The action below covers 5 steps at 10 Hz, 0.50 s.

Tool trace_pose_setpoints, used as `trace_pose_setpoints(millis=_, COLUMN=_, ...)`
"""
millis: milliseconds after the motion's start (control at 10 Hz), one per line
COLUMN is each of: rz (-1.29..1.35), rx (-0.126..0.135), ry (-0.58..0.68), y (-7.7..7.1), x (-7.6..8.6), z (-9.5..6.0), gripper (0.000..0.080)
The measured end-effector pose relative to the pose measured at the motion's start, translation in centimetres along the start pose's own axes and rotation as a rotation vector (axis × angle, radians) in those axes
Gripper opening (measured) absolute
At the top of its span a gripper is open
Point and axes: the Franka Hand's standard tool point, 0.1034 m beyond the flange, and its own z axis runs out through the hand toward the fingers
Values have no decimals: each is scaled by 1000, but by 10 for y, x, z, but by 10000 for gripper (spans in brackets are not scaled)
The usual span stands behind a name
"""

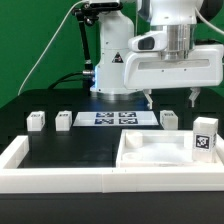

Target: Assemble square table

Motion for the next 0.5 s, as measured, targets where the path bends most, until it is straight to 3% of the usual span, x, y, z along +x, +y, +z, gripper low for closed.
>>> trace_pose_setpoints(millis=200, rz=-17, rx=-6, ry=-16, y=-5, x=-22, z=8, gripper=649)
trace_pose_setpoints(millis=500, rz=-24, rx=-10, ry=-35, y=-4, x=-38, z=12, gripper=649)
